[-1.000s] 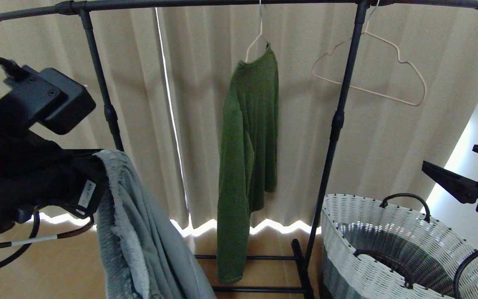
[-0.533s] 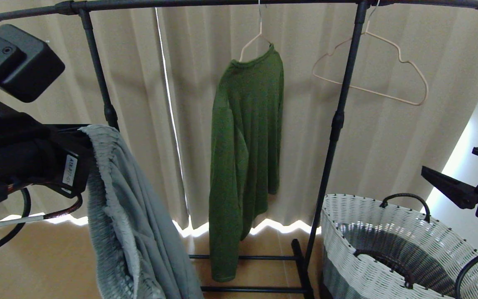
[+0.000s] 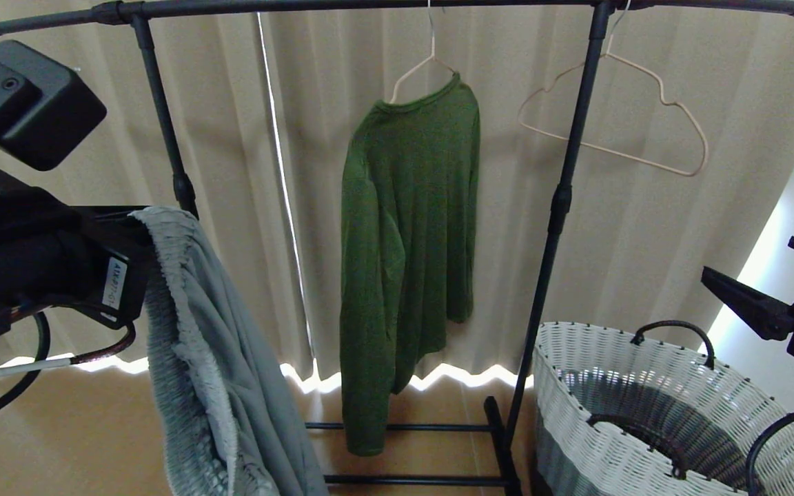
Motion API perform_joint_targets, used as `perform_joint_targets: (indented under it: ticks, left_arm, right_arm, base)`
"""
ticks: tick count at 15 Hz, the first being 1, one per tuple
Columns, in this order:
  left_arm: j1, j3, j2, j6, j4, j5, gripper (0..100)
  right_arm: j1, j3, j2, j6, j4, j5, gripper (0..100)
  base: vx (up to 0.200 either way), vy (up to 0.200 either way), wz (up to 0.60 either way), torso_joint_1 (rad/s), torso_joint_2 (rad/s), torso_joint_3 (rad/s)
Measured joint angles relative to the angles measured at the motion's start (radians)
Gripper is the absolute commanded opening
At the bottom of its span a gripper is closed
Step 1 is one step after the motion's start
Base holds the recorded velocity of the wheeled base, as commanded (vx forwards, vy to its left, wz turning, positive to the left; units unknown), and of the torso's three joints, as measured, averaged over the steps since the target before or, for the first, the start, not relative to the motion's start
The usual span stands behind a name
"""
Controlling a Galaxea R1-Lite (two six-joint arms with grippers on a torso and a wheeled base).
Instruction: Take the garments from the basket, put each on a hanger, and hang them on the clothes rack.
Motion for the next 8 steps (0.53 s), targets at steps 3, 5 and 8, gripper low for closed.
perform_joint_targets:
  ticks: [3, 5, 8]
  left_arm:
    - [-0.001, 0.002, -0.001, 0.007, -0.002, -0.001, 0]
    - [-0.002, 0.008, 0.000, 0.009, -0.013, -0.001, 0]
    - [-0.003, 0.029, 0.001, 0.022, -0.068, -0.001, 0]
  right_arm:
    - [-0.003, 0.001, 0.008, 0.000, -0.005, 0.000, 100]
    - [-0.004, 0.003, 0.010, 0.000, 0.001, -0.001, 100]
    - [-0.003, 0.003, 0.013, 0.000, -0.004, 0.000, 100]
  base:
    - [0.000, 0.000, 0.00, 0.124, -0.17, -0.185]
    - [0.000, 0.000, 0.00, 0.195, -0.29, -0.266]
    - [0.000, 0.000, 0.00, 0.123, -0.64, -0.251]
